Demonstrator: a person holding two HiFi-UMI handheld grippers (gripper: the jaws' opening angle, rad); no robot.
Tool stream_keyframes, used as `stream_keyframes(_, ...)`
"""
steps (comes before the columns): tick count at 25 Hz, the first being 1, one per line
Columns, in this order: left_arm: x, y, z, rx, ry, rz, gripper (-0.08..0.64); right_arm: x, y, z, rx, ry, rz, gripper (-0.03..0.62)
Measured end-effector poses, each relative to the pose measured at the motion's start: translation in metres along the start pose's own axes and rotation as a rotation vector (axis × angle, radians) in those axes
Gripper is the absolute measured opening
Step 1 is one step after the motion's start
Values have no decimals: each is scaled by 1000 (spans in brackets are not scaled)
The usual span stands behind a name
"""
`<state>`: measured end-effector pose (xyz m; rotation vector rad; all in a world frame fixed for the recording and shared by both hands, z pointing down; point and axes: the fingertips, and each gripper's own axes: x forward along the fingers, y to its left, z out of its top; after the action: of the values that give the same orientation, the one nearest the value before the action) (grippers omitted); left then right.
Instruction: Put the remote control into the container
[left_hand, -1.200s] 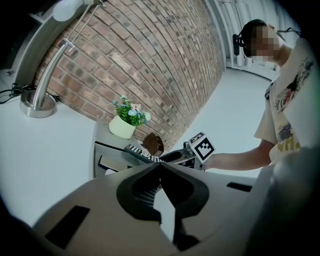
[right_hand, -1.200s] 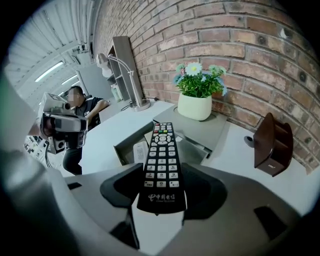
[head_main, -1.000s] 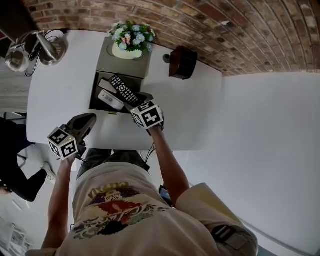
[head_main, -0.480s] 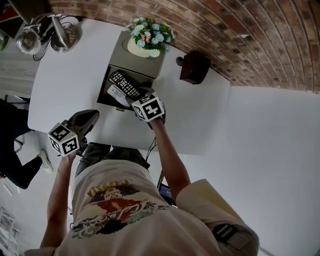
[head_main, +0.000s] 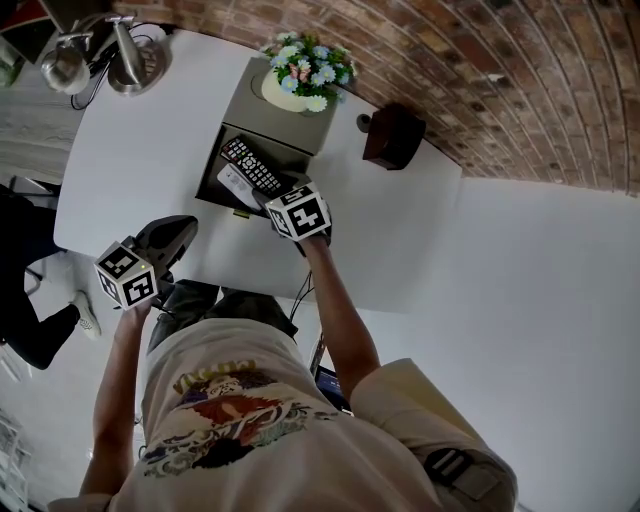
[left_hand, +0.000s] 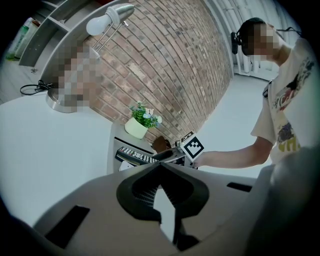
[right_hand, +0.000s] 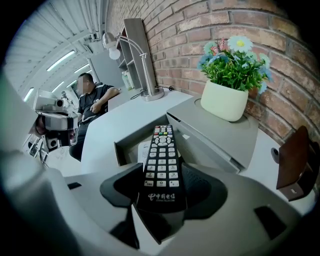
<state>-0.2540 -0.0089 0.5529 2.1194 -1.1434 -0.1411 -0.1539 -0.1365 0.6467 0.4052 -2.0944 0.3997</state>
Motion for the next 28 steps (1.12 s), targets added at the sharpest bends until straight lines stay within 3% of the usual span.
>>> stream_keyframes(19, -11, -14, -8, 17, -9, 6, 5, -3, 2, -6, -43, -51, -67, 247)
stream_keyframes(24, -5, -20, -5, 31, -6, -11, 5, -23, -3, 3, -60, -113, -124, 247)
stream_keyframes(28, 1, -26, -3, 46, 4, -32, 5, -40, 8, 6, -52, -142, -94, 223)
